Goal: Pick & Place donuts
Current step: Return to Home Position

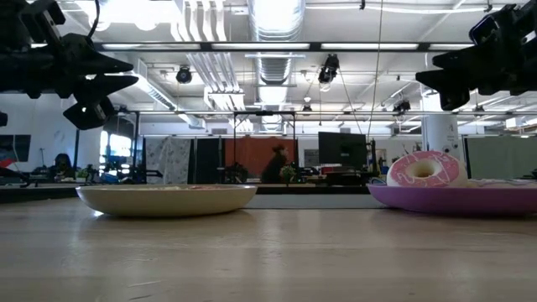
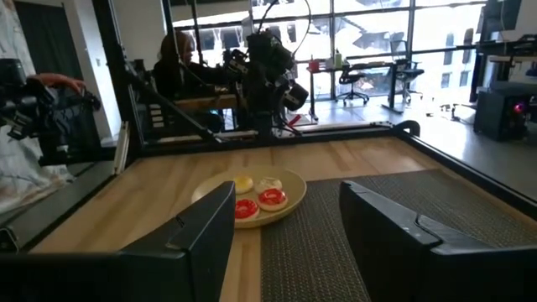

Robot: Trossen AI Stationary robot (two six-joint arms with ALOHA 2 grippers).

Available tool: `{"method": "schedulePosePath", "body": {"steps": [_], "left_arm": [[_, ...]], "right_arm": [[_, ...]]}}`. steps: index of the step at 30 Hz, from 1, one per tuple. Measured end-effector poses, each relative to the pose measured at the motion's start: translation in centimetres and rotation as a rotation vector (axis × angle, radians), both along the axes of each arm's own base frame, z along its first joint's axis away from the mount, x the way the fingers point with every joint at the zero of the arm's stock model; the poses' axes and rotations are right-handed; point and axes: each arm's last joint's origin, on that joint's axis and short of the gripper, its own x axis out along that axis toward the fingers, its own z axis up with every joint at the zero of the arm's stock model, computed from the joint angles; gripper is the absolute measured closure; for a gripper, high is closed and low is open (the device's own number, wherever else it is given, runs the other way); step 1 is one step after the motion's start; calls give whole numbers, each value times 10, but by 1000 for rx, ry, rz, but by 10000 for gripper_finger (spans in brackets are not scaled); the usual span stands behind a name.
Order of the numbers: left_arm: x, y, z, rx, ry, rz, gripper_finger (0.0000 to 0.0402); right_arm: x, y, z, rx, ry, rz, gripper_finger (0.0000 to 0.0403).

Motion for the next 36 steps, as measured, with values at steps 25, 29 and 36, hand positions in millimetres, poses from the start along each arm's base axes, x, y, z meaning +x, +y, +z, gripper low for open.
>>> {"method": "schedulePosePath", "body": {"steps": [25,29,36], "left_arm": [[0,0,0,0,-1,1,339],[0,0,0,0,-1,1,339],[0,0,0,0,-1,0,339]], "right_arm": [[-1,0,1,-1,-13,-6,197],[0,0,1,-1,-6,-5,197],[0,0,1,0,-6,-5,197]]}}
